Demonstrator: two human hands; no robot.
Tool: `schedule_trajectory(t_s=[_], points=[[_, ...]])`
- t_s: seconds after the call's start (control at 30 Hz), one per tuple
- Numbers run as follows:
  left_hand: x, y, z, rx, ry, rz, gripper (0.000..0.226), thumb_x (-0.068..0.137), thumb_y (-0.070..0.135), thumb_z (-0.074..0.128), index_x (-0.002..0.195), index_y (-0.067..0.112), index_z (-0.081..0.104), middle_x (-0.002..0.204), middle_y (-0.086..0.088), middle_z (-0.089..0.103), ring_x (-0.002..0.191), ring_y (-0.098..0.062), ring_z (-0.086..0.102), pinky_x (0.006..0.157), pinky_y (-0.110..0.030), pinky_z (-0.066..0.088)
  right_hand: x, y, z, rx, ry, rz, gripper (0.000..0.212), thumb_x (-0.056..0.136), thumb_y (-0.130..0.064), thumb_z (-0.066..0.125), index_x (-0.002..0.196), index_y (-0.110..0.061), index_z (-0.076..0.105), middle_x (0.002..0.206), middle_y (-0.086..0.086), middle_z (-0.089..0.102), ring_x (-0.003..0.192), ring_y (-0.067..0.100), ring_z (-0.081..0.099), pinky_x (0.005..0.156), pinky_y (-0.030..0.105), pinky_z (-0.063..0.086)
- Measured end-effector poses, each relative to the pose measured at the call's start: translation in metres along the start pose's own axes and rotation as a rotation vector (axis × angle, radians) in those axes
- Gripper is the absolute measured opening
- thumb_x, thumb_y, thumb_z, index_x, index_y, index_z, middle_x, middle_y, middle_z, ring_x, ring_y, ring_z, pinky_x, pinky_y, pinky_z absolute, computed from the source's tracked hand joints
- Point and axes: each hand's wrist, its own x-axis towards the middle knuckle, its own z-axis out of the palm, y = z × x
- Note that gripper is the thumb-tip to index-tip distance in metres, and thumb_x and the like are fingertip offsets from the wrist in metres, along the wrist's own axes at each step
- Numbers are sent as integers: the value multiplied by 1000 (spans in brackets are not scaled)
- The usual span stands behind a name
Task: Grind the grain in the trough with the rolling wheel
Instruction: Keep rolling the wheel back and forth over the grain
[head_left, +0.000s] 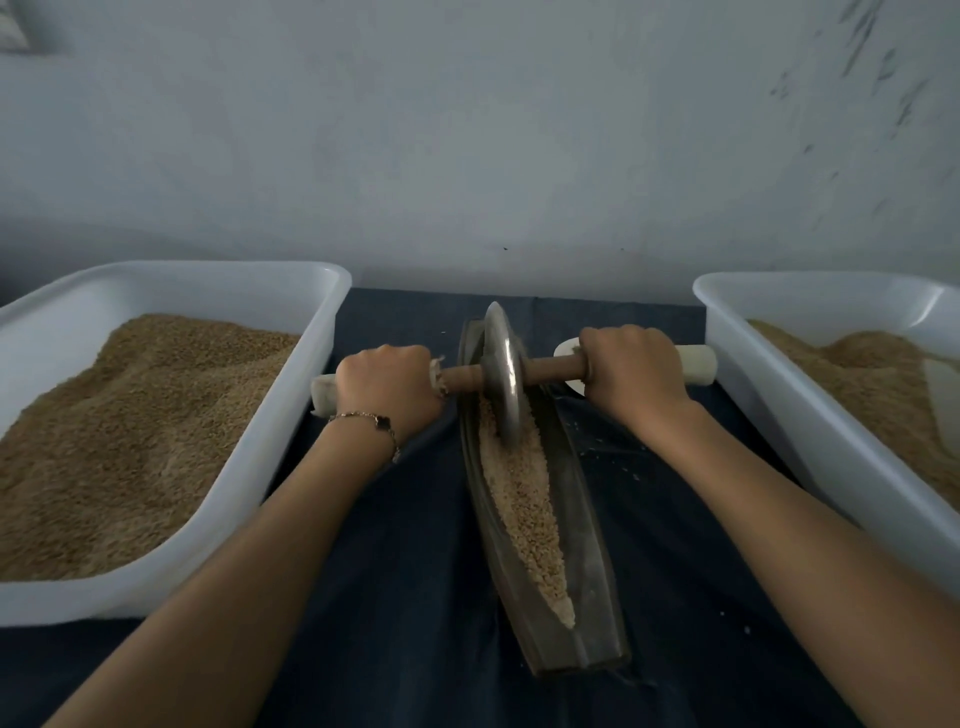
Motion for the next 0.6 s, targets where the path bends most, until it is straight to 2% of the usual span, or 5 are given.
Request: schedule_trajectory(t_s=[0.1,0.23,0.33,0.47,0.6], points=[[-19,-4,1,-76,-9,11,23,88,38,52,72,22,50,66,5,54,60,-14,53,58,-27,42,-12,-5,-9,-70,67,-50,12,78,-16,65,80,-17,53,76,3,61,66,21,47,60,32,27],[-52,-5,-8,-63,-23,45,20,89,39,51,76,25,47,65,10,48,59,-11,49,52,-25,33,-43,-7,-29,-35,56,-91,22,74,-11,71,72,-18,50,71,4,60,67,25,53,59,33,30],[-83,3,-21,62,26,97,25,87,37,50,70,27,35,59,11,38,56,-11,42,52,-26,29,-81,-2,-38,-13,45,-77,20,70,-9,72,75,-17,55,70,3,59,61,23,49,56,33,32],[-114,11,-36,149,135,143,39,79,35,54,63,27,20,54,11,27,52,-9,31,52,-26,22,-115,-1,-50,51,101,-61,35,57,-3,83,64,-16,51,56,1,51,47,21,45,51,29,25],[-108,9,-36,105,122,142,35,80,36,53,63,28,23,54,12,28,51,-7,29,50,-25,18,-115,1,-51,50,105,-78,37,55,-6,85,62,-17,51,54,-1,49,45,19,44,49,28,25]])
